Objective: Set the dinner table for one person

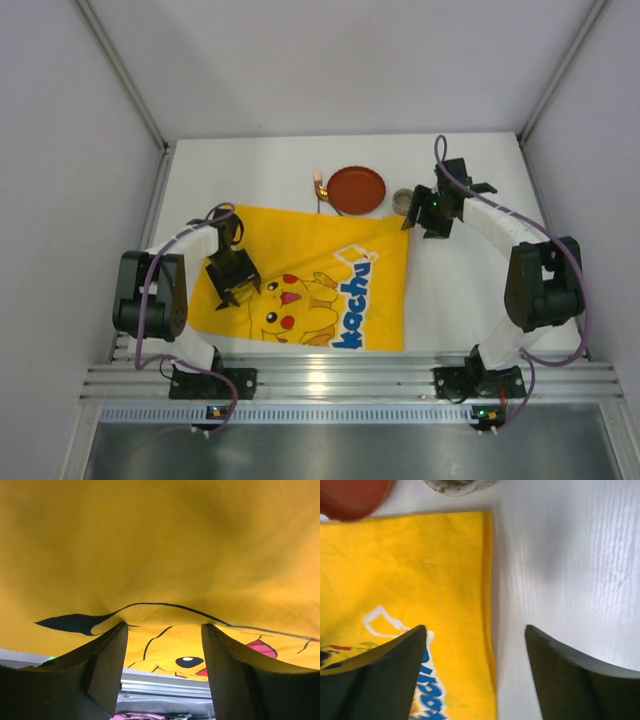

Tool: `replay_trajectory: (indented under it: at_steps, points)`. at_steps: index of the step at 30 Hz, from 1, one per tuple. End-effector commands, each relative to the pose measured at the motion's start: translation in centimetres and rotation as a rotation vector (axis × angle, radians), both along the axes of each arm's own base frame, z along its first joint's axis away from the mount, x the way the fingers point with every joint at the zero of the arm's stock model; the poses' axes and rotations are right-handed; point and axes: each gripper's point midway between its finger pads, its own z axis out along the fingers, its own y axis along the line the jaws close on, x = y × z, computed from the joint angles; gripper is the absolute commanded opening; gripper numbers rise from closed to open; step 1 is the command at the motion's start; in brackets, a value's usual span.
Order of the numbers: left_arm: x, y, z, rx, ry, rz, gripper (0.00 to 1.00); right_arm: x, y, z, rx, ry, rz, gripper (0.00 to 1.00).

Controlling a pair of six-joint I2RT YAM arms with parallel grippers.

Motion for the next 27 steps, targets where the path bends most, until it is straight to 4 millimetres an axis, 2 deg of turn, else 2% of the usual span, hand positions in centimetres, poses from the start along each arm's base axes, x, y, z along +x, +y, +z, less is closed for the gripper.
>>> replay_trajectory:
  at_steps: [1, 2, 4, 6, 8, 9, 10, 11, 13, 14, 15, 16, 17, 19, 20, 22, 23, 24, 26, 27]
  points:
    - [-1.3, -2.0, -0.6, -0.078, 0.043, 0.022, 0.66, 0.0, -1.4, -0.2, -0.108, 0.022, 0.048, 0.88]
    - [-1.5, -2.5, -0.3, -0.093, 0.046, 0.017, 0.66, 0.0, -1.6, -0.2, -0.119, 0.027, 0.042, 0.99]
    - [-2.0, -4.2, 1.0, -0.114, 0.034, -0.018, 0.68, -0.2, -2.0, 0.3, -0.134, 0.027, 0.029, 1.00]
    - [-1.3, -5.6, 2.7, -0.115, -0.018, -0.059, 0.72, -0.6, -2.0, 1.1, -0.127, 0.013, 0.027, 1.00]
    - [-0.1, -5.9, 4.8, -0.109, -0.084, -0.067, 0.78, -1.6, -1.1, 3.3, -0.088, -0.027, 0.046, 1.00]
    - [1.6, -6.3, 6.8, -0.121, -0.151, -0.068, 0.80, -2.2, -0.7, 3.7, -0.075, -0.033, 0.054, 1.00]
    - [2.3, -6.5, 7.9, -0.124, -0.175, -0.072, 0.82, -3.2, 0.7, 5.5, -0.032, -0.074, 0.091, 1.00]
    - [4.0, -6.9, 9.9, -0.137, -0.238, -0.074, 0.83, -3.9, 1.7, 6.2, -0.005, -0.088, 0.117, 1.00]
    - [5.5, -7.4, 11.5, -0.150, -0.275, -0.076, 0.84, -6.2, 4.4, 6.8, 0.041, -0.101, 0.200, 1.00]
    - [6.8, -7.8, 13.3, -0.163, -0.317, -0.081, 0.84, -7.0, 6.0, 7.1, 0.092, -0.103, 0.248, 0.99]
    - [7.5, -7.8, 13.4, -0.148, -0.319, -0.084, 0.83, -8.0, 7.0, 6.1, 0.123, -0.080, 0.280, 0.97]
    - [8.2, -7.6, 13.8, -0.128, -0.330, -0.094, 0.83, -9.6, 9.1, 6.1, 0.193, -0.060, 0.339, 0.93]
    - [9.2, -7.5, 15.1, -0.113, -0.360, -0.099, 0.83, -10.3, 10.1, 5.7, 0.232, -0.051, 0.363, 0.82]
    - [10.9, -6.5, 15.1, -0.039, -0.384, -0.114, 0.84, -11.5, 12.8, 4.5, 0.349, -0.044, 0.419, 0.65]
    - [12.2, -6.5, 16.1, -0.040, -0.424, -0.118, 0.83, -11.6, 13.3, 3.9, 0.371, -0.043, 0.431, 0.47]
    - [14.0, -6.4, 15.7, -0.028, -0.431, -0.133, 0.83, -11.5, 13.4, 1.5, 0.346, 0.000, 0.433, 0.26]
    - [15.4, -6.6, 16.9, -0.029, -0.475, -0.136, 0.83, -11.5, 13.2, 0.5, 0.326, 0.022, 0.429, 0.07]
    - [16.7, -6.9, 16.1, -0.026, -0.478, -0.145, 0.83, -11.6, 13.0, -1.1, 0.299, 0.064, 0.421, 0.00]
    - [18.9, -7.3, 16.5, -0.018, -0.528, -0.160, 0.81, -11.8, 12.6, -2.6, 0.274, 0.101, 0.418, 0.00]
    - [20.5, -7.9, 15.4, -0.015, -0.539, -0.169, 0.80, -12.3, 12.3, -3.7, 0.261, 0.135, 0.412, 0.00]
